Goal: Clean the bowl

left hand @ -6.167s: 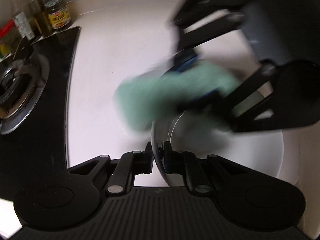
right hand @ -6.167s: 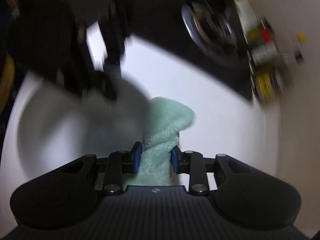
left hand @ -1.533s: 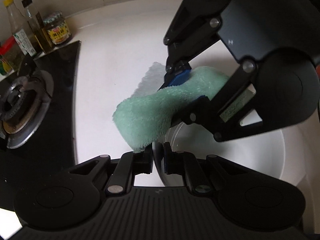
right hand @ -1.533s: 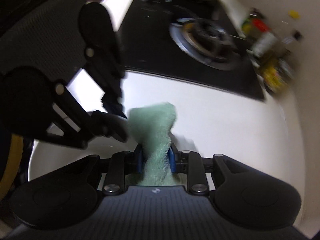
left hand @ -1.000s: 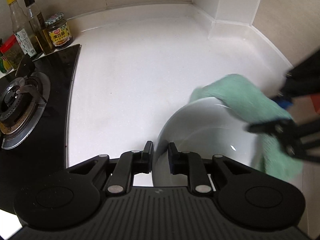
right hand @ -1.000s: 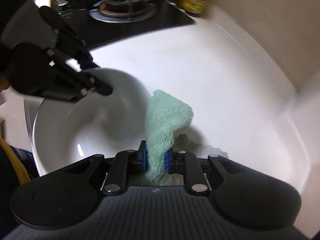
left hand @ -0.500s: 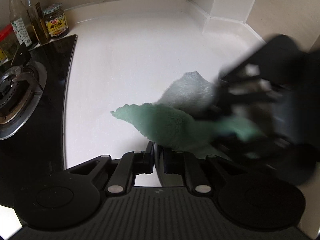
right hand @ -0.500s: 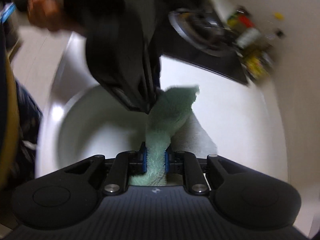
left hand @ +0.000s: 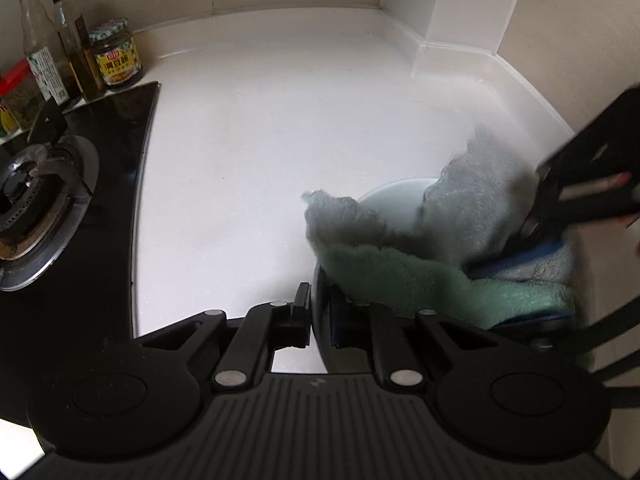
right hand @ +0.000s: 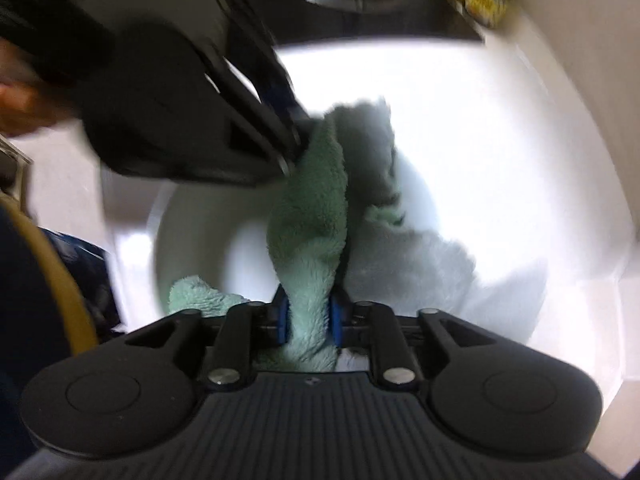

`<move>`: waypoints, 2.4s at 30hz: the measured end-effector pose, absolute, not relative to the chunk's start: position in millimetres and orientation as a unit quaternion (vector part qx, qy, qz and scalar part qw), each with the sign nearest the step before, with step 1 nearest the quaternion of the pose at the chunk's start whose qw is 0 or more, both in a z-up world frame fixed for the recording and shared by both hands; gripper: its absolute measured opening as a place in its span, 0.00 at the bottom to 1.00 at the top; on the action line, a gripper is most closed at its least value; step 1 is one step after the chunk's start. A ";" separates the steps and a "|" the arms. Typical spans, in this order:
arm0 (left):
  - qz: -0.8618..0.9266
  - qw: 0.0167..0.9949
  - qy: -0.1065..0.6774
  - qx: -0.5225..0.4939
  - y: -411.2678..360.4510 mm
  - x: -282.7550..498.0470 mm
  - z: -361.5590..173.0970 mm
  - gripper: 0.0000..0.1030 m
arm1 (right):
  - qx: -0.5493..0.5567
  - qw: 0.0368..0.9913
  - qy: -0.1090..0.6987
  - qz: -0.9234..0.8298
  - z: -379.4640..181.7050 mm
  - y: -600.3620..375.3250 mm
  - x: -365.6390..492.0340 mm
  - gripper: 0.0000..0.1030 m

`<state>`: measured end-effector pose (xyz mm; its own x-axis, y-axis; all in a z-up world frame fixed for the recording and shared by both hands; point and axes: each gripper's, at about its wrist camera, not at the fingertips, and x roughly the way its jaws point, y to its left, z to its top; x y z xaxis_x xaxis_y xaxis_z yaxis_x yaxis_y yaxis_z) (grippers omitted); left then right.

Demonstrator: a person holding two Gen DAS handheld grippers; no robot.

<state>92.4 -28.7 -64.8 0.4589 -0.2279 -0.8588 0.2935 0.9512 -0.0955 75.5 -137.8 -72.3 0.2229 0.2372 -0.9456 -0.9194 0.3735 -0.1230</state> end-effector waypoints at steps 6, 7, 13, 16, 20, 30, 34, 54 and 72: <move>-0.160 0.852 0.497 0.037 -27.2 92.2 -66.1 0.08 | -0.407 0.668 0.399 0.478 -68.3 -139.1 82.6 0.25; -0.161 0.852 0.497 0.040 -27.2 91.8 -66.3 0.08 | -0.412 0.668 0.385 0.485 -74.6 -133.5 85.5 0.25; -0.156 0.856 0.489 0.060 -26.7 90.9 -67.4 0.10 | -0.397 0.685 0.352 0.499 -102.6 -116.0 101.3 0.05; -0.146 0.861 0.484 0.058 -27.1 92.4 -68.4 0.11 | -0.439 0.690 0.364 0.446 -103.1 -106.3 100.8 0.05; -0.143 0.864 0.481 0.043 -31.4 97.3 -69.9 0.13 | -0.451 0.666 0.454 0.383 -96.8 -106.1 96.4 0.05; -0.155 0.851 0.501 0.008 -24.5 108.7 -71.1 0.07 | -0.236 0.743 0.488 0.393 -77.0 -121.9 102.9 0.05; -0.163 0.847 0.506 0.003 -21.0 109.5 -71.6 0.04 | -0.194 0.830 0.419 0.313 -72.8 -141.9 116.9 0.03; -0.189 0.792 0.581 -0.008 -17.3 171.9 -71.2 0.06 | -0.075 0.783 0.553 0.274 -90.5 -147.3 109.4 0.21; -0.176 0.782 0.598 -0.032 -6.9 174.7 -72.2 0.03 | -0.043 0.781 0.529 0.330 -76.2 -143.7 115.4 0.26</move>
